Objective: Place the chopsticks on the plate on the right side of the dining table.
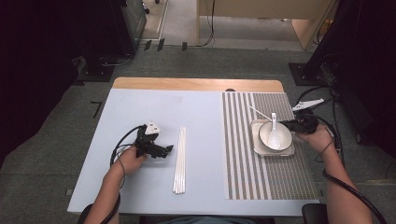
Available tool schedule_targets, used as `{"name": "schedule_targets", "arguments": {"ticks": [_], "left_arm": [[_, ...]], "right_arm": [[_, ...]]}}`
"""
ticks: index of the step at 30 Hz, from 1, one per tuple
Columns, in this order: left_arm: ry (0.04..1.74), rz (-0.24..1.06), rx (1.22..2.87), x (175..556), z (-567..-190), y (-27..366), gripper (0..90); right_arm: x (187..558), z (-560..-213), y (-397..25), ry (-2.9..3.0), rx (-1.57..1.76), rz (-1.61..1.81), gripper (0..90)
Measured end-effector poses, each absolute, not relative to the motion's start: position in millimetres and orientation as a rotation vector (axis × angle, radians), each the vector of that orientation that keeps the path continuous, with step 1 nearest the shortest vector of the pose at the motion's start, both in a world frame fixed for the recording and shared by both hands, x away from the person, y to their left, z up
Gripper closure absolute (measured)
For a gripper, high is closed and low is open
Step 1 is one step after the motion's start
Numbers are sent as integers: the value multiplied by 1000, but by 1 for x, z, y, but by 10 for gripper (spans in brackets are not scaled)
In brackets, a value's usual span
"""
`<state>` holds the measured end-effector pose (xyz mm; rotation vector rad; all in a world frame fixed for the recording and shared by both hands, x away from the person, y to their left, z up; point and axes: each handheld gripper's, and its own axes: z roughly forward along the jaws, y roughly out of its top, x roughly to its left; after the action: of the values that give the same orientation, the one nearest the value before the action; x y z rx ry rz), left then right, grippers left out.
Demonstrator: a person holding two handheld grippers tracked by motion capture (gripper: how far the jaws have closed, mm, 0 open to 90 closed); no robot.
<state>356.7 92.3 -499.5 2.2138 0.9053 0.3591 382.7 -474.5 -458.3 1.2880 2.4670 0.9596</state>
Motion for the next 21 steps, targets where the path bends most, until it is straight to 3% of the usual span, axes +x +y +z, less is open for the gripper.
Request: {"name": "schedule_targets", "arguments": {"ticks": [17, 21], "left_arm": [[905, 359, 2214, 357, -499, 92, 5], [905, 359, 2214, 357, -499, 92, 5]], "right_arm": [[386, -461, -477, 2493, 1351, 927, 835], [386, -460, -478, 2485, 1362, 931, 774]]}}
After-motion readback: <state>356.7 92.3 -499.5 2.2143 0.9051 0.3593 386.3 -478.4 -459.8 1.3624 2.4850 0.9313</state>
